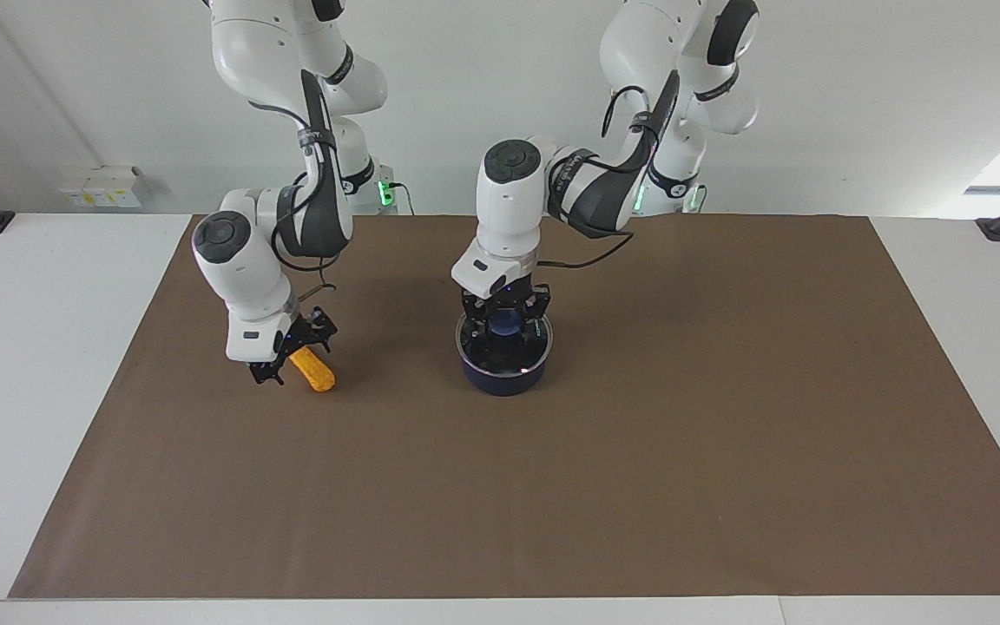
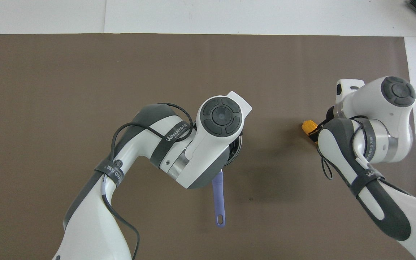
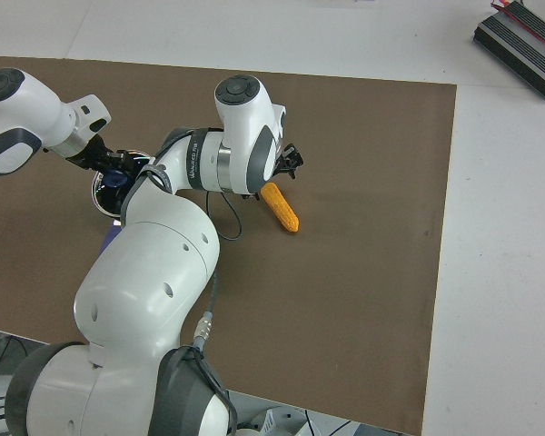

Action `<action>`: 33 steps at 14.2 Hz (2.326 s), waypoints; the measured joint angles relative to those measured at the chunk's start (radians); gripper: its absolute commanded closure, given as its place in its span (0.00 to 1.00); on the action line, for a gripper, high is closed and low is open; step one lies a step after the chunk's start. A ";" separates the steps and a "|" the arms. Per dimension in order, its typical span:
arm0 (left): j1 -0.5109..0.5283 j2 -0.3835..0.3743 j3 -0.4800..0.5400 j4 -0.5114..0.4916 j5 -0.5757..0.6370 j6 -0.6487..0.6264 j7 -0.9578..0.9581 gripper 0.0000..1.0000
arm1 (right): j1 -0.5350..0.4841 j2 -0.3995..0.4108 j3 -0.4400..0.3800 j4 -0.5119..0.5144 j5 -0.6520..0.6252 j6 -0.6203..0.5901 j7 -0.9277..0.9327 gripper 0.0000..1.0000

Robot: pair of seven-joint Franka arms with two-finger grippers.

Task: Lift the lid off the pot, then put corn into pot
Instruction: 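Lift the glass lid with the left gripper while the right gripper grasps the corn, then carry the corn over the pot with the right gripper while the left lowers the lid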

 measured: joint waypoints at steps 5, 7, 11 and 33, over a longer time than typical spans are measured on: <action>0.032 -0.040 0.023 0.057 0.000 -0.069 0.005 1.00 | -0.001 0.032 0.000 -0.029 0.000 0.021 -0.033 0.00; 0.069 -0.062 0.025 0.063 0.000 -0.074 0.042 1.00 | -0.003 0.032 -0.002 -0.031 0.000 0.021 -0.036 0.22; 0.160 -0.134 0.025 0.065 -0.008 -0.119 0.190 1.00 | -0.003 0.032 -0.003 -0.032 0.001 0.021 -0.036 1.00; 0.669 -0.500 0.032 -0.286 -0.085 -0.242 0.932 1.00 | 0.174 -0.097 0.021 0.208 0.007 -0.220 0.830 1.00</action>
